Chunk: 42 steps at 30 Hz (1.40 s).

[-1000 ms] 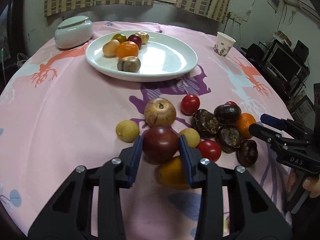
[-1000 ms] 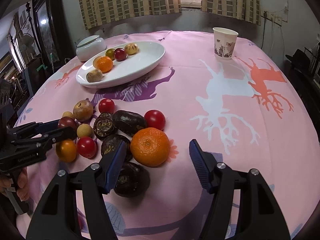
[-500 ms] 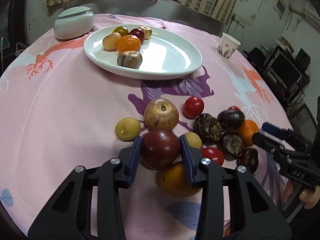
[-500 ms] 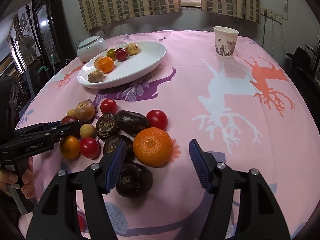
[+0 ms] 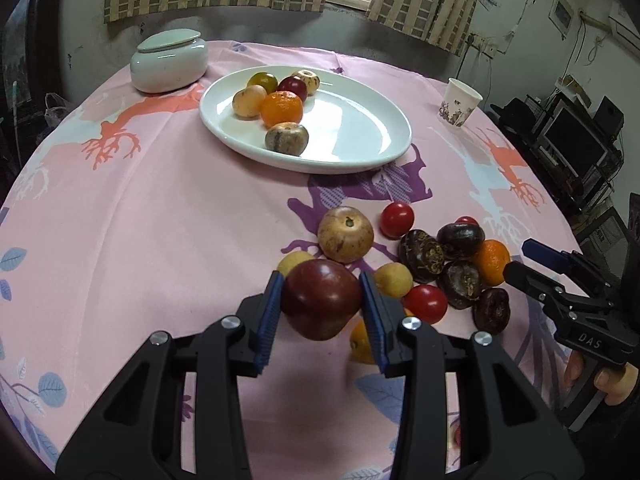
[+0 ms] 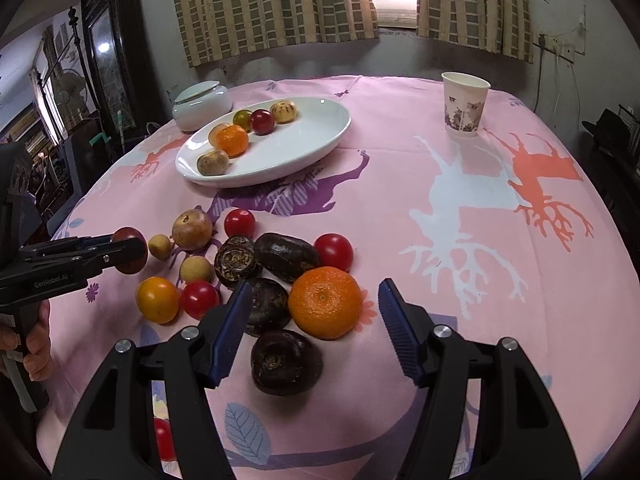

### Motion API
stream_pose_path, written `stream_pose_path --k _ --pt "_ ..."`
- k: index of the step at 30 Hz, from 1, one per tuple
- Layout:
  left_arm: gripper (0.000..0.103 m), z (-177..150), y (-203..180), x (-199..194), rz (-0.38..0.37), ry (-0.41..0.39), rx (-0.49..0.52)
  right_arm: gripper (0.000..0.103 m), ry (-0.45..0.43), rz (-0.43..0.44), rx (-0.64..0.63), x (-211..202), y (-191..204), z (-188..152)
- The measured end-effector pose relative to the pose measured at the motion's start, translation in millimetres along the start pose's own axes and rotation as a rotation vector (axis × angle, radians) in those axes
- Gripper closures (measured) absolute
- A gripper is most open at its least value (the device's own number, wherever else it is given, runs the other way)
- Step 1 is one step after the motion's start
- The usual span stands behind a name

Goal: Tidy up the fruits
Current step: 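Grasp the dark red plum with the left tool, then grasp the large orange with the right tool while the left tool holds the plum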

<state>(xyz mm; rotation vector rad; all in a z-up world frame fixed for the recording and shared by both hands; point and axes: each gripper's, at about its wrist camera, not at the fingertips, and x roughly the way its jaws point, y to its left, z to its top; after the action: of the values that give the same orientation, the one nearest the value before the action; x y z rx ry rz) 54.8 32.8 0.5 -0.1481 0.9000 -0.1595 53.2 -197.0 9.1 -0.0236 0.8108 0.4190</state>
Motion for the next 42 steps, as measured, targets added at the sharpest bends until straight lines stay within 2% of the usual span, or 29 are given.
stream_pose_path --k 4,7,11,15,17,19,22,24,25,26,27,29,32,34,38,42 --pt "0.064 -5 9 -4 0.044 -0.005 0.02 0.037 -0.005 0.057 -0.072 -1 19 -2" --pt "0.064 -11 15 -2 0.071 -0.004 0.031 0.037 -0.009 0.062 -0.129 -2 30 -3" --pt "0.064 -15 18 8 0.078 0.021 0.038 0.037 -0.006 -0.028 -0.115 4 21 -1" --pt "0.063 -18 15 10 0.095 0.007 0.066 0.037 0.044 -0.066 -0.029 10 -4 0" --pt "0.063 -19 15 15 0.08 0.018 0.064 0.037 0.064 -0.09 0.008 14 -14 -1" --pt "0.059 -21 16 20 0.06 0.035 0.053 0.037 0.08 -0.068 0.064 20 -23 -2" --pt "0.061 -24 6 22 0.114 0.02 0.115 0.037 0.1 -0.052 0.103 33 -24 -2" --pt "0.061 -24 6 22 0.115 0.019 0.112 0.038 0.097 -0.049 0.124 38 -24 1" --pt "0.061 -23 8 22 0.105 0.02 0.1 0.044 0.106 -0.033 0.132 41 -25 2" --pt "0.061 -22 10 21 0.093 0.021 0.086 0.057 0.113 -0.002 0.134 43 -23 3" --pt "0.061 -22 12 21 0.08 0.022 0.07 0.059 0.115 0.003 0.13 42 -22 4" --pt "0.061 -20 16 20 0.061 0.026 0.046 0.059 0.107 -0.011 0.127 37 -20 2" --pt "0.061 -19 20 18 0.037 0.033 0.017 0.059 0.096 0.038 0.159 28 -24 2" --pt "0.061 -17 24 16 0.032 0.025 -0.007 0.059 0.068 0.027 0.139 18 -21 4" --pt "0.059 -16 25 14 0.065 -0.019 0.005 0.059 0.036 0.047 0.106 8 -12 6" --pt "0.058 -15 23 22 0.046 0.002 0.017 0.059 0.038 0.059 0.07 7 -3 5"
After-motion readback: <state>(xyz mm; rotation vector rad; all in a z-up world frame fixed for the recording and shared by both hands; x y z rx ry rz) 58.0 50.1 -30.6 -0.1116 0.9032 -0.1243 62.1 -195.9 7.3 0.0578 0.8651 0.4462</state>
